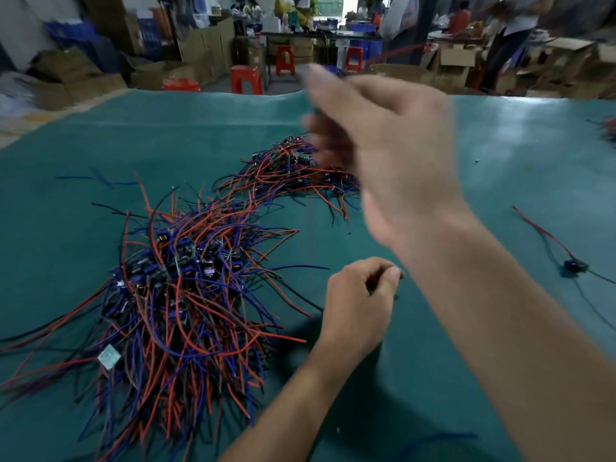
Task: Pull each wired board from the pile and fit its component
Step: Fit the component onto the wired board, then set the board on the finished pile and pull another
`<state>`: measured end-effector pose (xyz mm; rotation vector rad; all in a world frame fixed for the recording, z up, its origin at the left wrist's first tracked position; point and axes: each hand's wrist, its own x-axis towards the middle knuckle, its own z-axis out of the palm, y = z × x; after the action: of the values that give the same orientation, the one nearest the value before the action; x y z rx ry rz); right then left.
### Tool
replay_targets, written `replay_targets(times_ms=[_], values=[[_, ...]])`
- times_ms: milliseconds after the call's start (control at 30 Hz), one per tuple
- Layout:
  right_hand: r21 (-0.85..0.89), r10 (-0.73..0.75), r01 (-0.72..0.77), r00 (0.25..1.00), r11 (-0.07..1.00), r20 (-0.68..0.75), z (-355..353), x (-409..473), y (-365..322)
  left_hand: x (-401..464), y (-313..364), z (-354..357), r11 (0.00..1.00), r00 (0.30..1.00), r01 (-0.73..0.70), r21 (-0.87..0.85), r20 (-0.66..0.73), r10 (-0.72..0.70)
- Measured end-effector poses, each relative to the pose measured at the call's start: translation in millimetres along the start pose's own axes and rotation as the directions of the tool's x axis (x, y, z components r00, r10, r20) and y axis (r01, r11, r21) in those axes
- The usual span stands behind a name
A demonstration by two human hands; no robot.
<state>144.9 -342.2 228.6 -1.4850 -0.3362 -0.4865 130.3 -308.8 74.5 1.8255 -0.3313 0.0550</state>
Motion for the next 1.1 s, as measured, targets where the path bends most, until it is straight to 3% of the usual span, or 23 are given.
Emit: replay_targets(times_ms=[33,100,133,200,267,333,433,533,633,800,900,1000,1100], values=[[-0.036,0.011,-0.008,0.996,0.999,0.083,16,7,-2,0,-1,-1,0.999,1.0,-0.002,0.034,0.005,0.002],[-0.279,0.024,0.043,0.972,0.959,0.233,43,21,5,2,-3,-1,0.998,1.0,0.001,0.07,0.007,-0.001],[-0.448,0.051,0.089,0.956,0.889,0.29,50,27,15,3,-4,0,0.999,1.0,0.018,0.029,-0.012,-0.018],[-0.761,0.145,0.167,0.935,0.627,0.325,44,44,44,3,-4,1,0.998,0.998,0.05,-0.043,-0.046,-0.052],[-0.931,0.238,0.145,0.943,0.335,0.233,15,65,76,3,-2,2,0.997,0.996,0.067,-0.046,-0.049,-0.069],[-0.992,0.307,0.032,0.949,0.125,0.07,-25,76,106,2,-1,1,0.996,0.996,0.064,-0.056,-0.054,-0.067],[-0.99,0.365,-0.138,0.921,-0.025,-0.137,-79,68,146,3,-2,-1,0.999,0.997,0.046,-0.025,-0.061,-0.048],[-0.959,0.341,-0.278,0.909,0.06,-0.242,-105,63,163,3,-1,0,0.998,0.996,0.063,-0.029,-0.056,-0.064],[-0.861,0.304,-0.421,0.892,0.286,-0.336,-120,71,159,4,0,-1,0.995,0.993,0.087,-0.054,-0.069,-0.091],[-0.57,0.397,-0.53,0.848,0.628,-0.35,-125,54,122,5,-2,0,0.987,0.987,0.1,-0.122,-0.109,-0.114],[-0.464,0.494,-0.539,0.839,0.703,-0.227,-127,17,95,5,-3,0,0.976,0.982,0.125,-0.18,-0.117,-0.148],[-0.458,0.547,-0.467,0.835,0.756,0.051,-125,-28,74,6,-5,1,0.957,0.978,0.128,-0.26,-0.125,-0.165],[-0.494,0.61,-0.426,0.732,0.758,0.303,-115,-58,71,8,-8,1,0.95,0.976,0.142,-0.278,-0.119,-0.181]])
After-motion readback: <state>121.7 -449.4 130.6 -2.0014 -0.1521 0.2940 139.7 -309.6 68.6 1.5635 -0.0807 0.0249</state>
